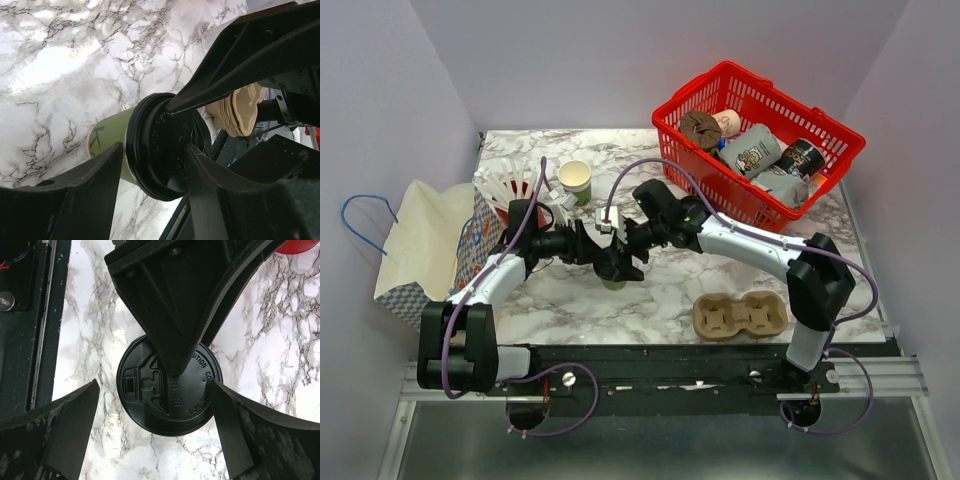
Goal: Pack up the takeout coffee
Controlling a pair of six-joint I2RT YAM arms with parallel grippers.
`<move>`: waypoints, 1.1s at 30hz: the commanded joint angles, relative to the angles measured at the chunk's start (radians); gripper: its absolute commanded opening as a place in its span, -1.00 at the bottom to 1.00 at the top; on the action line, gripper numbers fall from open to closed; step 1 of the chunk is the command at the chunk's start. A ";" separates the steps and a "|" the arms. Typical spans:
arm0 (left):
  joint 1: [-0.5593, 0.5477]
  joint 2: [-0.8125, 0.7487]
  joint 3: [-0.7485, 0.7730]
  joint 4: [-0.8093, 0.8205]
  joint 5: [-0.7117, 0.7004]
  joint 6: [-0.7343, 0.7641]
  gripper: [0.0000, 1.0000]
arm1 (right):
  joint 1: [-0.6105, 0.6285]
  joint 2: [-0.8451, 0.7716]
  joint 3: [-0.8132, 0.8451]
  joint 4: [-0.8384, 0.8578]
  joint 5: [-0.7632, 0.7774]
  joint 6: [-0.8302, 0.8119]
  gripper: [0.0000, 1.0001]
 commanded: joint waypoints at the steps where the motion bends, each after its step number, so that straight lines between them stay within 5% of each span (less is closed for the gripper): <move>1: -0.009 -0.004 -0.012 0.028 -0.001 -0.003 0.22 | 0.006 -0.043 -0.020 0.055 0.016 0.011 0.99; 14: -0.004 -0.007 0.014 0.010 -0.025 0.000 0.22 | 0.006 -0.006 0.004 0.083 0.021 0.033 1.00; 25: 0.060 -0.128 0.042 -0.210 -0.010 0.046 0.22 | 0.006 0.024 0.018 0.038 0.003 -0.001 1.00; 33: 0.110 -0.125 0.111 -0.317 -0.134 0.051 0.24 | 0.004 0.063 0.041 0.037 0.004 0.007 1.00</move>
